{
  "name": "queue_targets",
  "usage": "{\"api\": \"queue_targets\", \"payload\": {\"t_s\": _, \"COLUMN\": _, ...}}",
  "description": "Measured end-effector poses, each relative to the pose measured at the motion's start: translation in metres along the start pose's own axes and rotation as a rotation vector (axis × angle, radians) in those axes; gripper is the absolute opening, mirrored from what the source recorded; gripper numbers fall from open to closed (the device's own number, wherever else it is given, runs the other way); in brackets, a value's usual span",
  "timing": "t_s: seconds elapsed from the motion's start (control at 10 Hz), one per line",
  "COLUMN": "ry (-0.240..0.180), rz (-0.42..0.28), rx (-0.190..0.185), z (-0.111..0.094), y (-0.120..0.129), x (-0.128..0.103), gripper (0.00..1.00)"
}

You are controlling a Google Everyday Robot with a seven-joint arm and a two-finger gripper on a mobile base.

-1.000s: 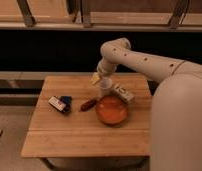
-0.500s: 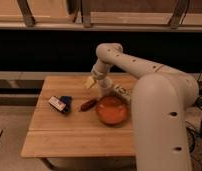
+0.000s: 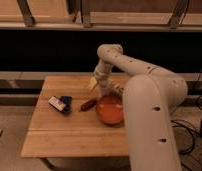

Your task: Pick up the ceramic cup

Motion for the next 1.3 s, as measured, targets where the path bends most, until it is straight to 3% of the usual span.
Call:
{"api": "queue_targets", "payload": {"t_s": 0.2, "ry": 0.029, "rz": 0.052, "rx": -0.044, "z": 0.014, "y": 0.001, "x": 0.006, "gripper": 0.45}}
{"api": "queue_targets", "payload": {"t_s": 0.4, "ry": 0.039, "rz": 0.072, "rx": -0.063, "z": 0.017, "y": 0.001, "x": 0.004, "gripper": 0.25}}
{"api": "queue_targets", "payload": {"t_s": 0.6, "ry": 0.031, "rz": 0.078, "rx": -0.053, "z": 0.010, "y": -0.003, "x": 0.001, "gripper": 0.05}}
{"api": "queue_targets", "payload": {"t_s": 0.7, "ry": 0.020, "rz": 0.078, "rx": -0.046, "z": 0.003, "y": -0.005, "x": -0.001, "gripper": 0.01}}
{"api": "queue_targets", "payload": {"t_s": 0.9, "ry": -0.031, "rz": 0.079, "rx": -0.009, "z": -0.025, "y": -0.012, "x": -0.009, "gripper": 0.00}}
{"api": "queue_targets", "payload": {"t_s": 1.2, "ry": -0.110, "rz": 0.085, "rx": 0.109, "z": -0.102, "y": -0.018, "x": -0.013, "gripper": 0.00}}
{"api": "queue_targets", "payload": {"t_s": 1.3, "ry": -0.116, "rz": 0.089, "rx": 0.129, "z": -0.114, "y": -0.018, "x": -0.011, "gripper": 0.00}}
